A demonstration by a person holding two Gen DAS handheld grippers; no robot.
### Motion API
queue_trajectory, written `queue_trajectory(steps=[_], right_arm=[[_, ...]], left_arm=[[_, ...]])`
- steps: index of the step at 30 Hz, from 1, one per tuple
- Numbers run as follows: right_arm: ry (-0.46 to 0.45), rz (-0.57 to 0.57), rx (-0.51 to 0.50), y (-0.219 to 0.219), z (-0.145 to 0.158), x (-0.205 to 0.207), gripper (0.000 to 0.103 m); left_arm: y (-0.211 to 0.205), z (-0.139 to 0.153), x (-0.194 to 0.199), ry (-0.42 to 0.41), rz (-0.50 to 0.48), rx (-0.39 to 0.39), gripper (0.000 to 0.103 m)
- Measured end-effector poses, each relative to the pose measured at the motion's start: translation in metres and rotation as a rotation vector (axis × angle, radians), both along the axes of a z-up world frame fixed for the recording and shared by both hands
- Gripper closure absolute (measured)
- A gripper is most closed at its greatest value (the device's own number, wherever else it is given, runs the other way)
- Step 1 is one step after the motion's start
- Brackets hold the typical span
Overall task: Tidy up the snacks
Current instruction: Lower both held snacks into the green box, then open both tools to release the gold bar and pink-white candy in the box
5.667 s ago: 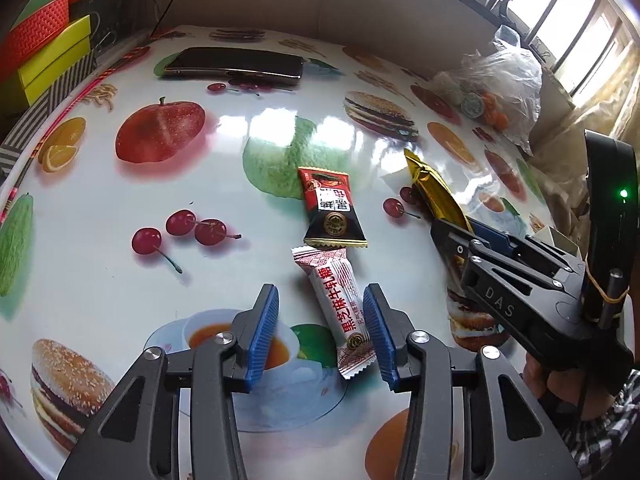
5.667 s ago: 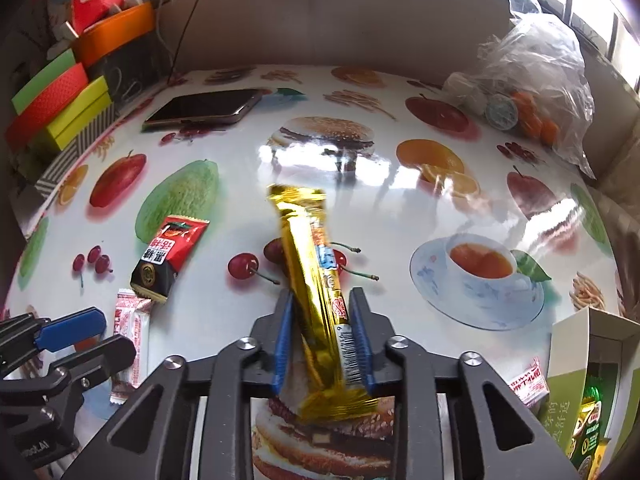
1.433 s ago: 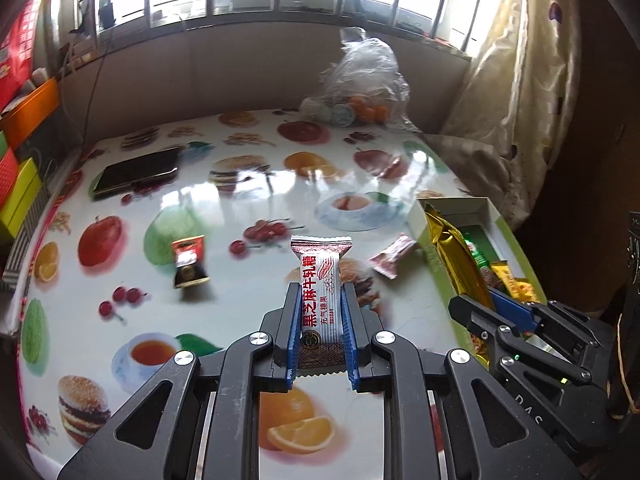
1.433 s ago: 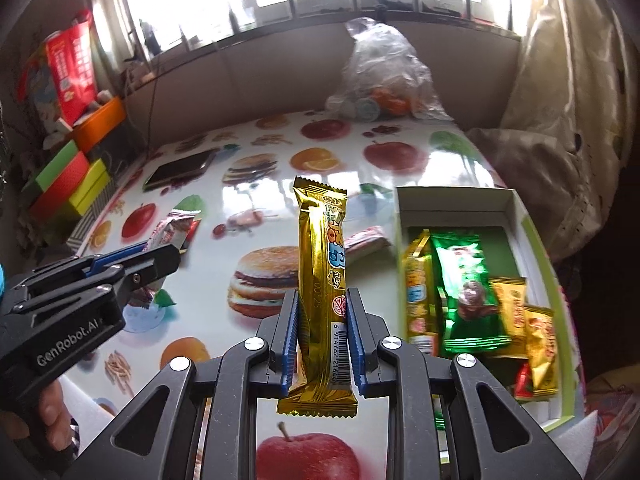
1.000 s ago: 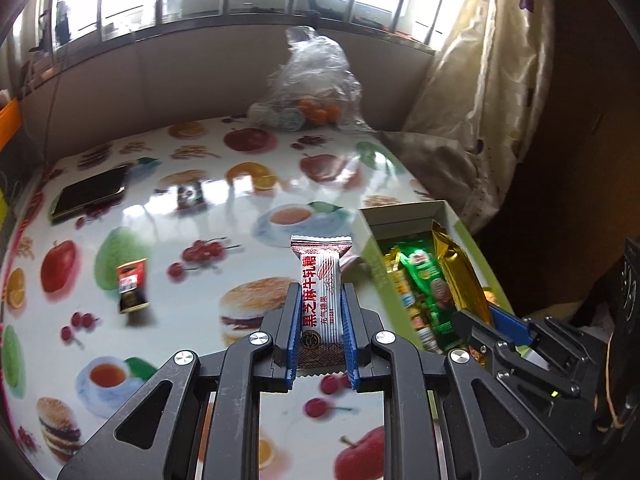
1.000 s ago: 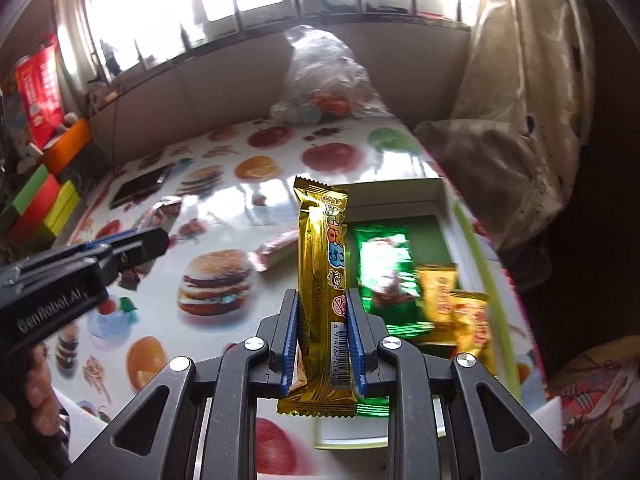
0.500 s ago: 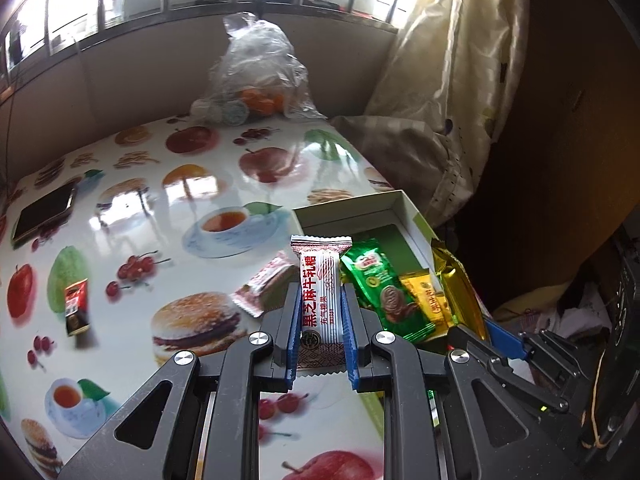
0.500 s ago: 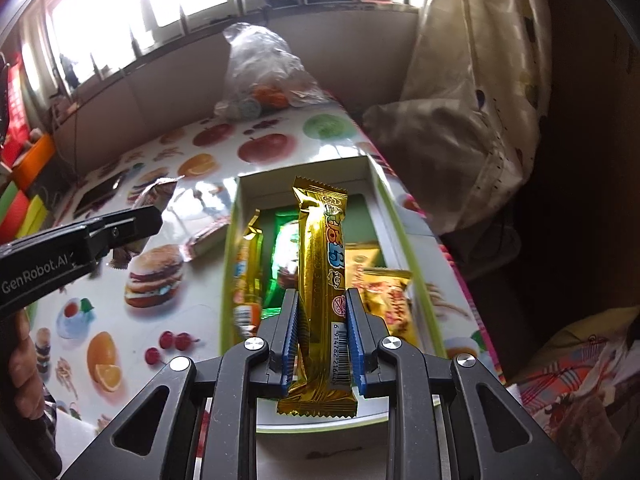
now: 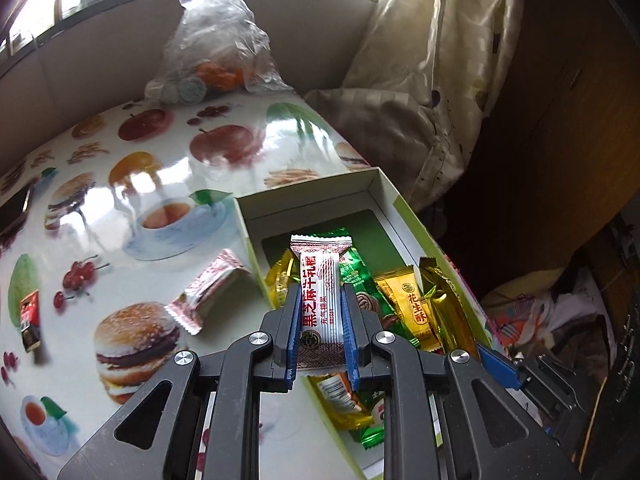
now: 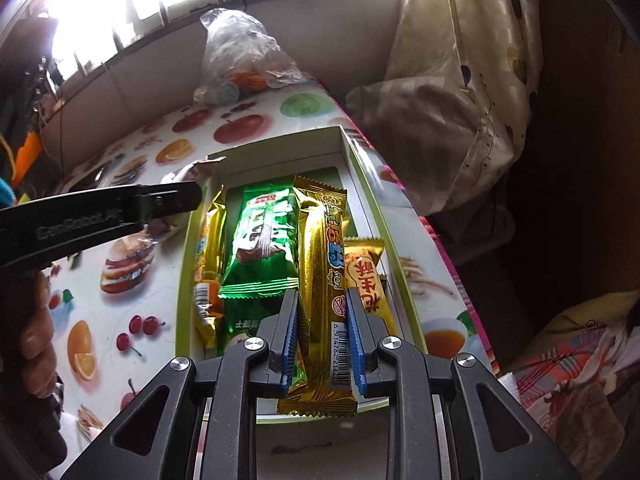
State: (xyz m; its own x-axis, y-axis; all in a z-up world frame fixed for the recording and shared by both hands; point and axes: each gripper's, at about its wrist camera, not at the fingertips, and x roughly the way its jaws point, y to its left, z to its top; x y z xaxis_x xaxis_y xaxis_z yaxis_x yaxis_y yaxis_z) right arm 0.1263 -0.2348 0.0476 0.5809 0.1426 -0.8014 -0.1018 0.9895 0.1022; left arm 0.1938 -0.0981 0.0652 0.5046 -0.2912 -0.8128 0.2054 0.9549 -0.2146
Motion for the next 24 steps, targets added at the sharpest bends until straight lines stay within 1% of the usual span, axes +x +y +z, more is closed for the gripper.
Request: queue_trajectory(steps=[4, 9, 13, 19, 22, 24], right_arm=[[-0.003, 0.004, -0.011, -0.001, -0.003, -0.001, 0.081], [-0.006, 0.012, 0.001, 0.000, -0.007, 0.000, 0.081], [-0.005, 0.015, 0.010, -0.001, -0.008, -0.001, 0.081], [-0.008, 0.012, 0.017, -0.001, -0.008, -0.001, 0.081], [-0.009, 0.010, 0.021, -0.002, -0.008, -0.002, 0.081], [-0.009, 0.009, 0.023, -0.002, -0.009, -0.002, 0.081]], left_arm=[[-0.007, -0.007, 0.004, 0.009, -0.006, 0.003, 0.084], [-0.011, -0.012, 0.009, 0.021, -0.003, -0.007, 0.084], [-0.014, -0.015, 0.011, 0.032, -0.009, 0.003, 0.084], [-0.015, -0.021, 0.012, 0.053, -0.009, -0.016, 0.084], [-0.018, -0.022, 0.012, 0.048, -0.014, 0.009, 0.084], [-0.019, -0.024, 0.012, 0.056, -0.014, 0.003, 0.083]])
